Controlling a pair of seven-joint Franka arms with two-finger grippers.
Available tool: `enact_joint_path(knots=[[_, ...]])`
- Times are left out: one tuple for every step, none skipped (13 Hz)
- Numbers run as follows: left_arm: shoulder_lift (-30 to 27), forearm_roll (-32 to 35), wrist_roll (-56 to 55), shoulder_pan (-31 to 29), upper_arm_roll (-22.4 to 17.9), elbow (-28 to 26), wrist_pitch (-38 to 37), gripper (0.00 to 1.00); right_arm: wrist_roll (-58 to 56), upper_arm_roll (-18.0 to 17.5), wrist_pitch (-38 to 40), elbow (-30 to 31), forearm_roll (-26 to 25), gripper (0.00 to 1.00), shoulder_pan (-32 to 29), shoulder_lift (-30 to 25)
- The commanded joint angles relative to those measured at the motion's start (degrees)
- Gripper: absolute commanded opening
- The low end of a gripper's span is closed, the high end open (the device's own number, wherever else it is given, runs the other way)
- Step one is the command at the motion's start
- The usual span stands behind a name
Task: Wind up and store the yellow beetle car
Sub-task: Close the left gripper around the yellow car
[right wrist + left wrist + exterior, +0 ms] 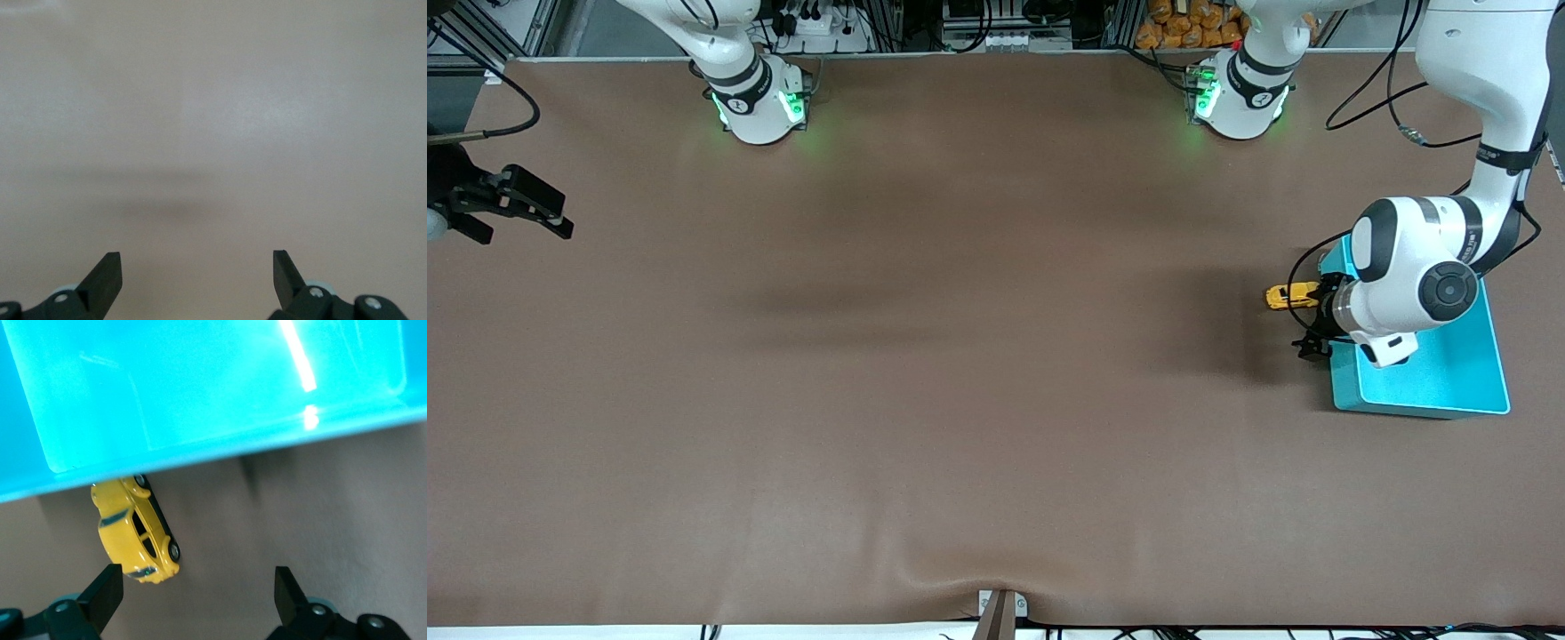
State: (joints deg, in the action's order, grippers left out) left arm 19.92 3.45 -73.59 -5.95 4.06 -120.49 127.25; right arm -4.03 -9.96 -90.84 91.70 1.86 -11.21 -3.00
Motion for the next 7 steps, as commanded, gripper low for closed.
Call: enact_joint_path(knots=[[-0.8, 1.3, -4.0, -1.2, 0.1, -2.2, 1.1, 1.00, -0.3, -0.4, -0.7, 1.4, 0.2, 1.00, -0.4, -1.3], [-0.8, 1.3, -5.2, -1.3, 0.1, -2.8, 1.1, 1.00, -1.1, -0.4, -0.9, 1.4, 0.2, 1.00, -0.3, -1.3], [-1.0, 1.3, -5.7, -1.3, 0.1, -3.8, 1.2, 1.00, -1.1, -0.3, -0.9, 1.4, 0.2, 1.00, -0.1, -1.2], [-1.3, 1.3, -5.7, -1.3, 0.1, -4.7, 1.2, 1.00, -1.2, 0.2, -0.8, 1.5, 0.2, 1.00, 0.8, -1.3], [-1.5, 1.3, -5.7, -1.3, 0.1, -5.8, 1.5, 1.00, -1.4, 2.4, -0.8, 1.5, 0.2, 1.00, 2.6, -1.3], [-1.8, 1.3, -5.7, -1.3, 0.1, -6.7, 1.9, 1.00, -1.9, 5.4, -0.9, 1.5, 0.2, 1.00, 5.7, -1.3], [-2.0, 1.4, -5.8, -1.3, 0.0, -7.2, 2.0, 1.00, -2.4, 8.2, -0.9, 1.5, 0.2, 1.00, 8.5, -1.3]])
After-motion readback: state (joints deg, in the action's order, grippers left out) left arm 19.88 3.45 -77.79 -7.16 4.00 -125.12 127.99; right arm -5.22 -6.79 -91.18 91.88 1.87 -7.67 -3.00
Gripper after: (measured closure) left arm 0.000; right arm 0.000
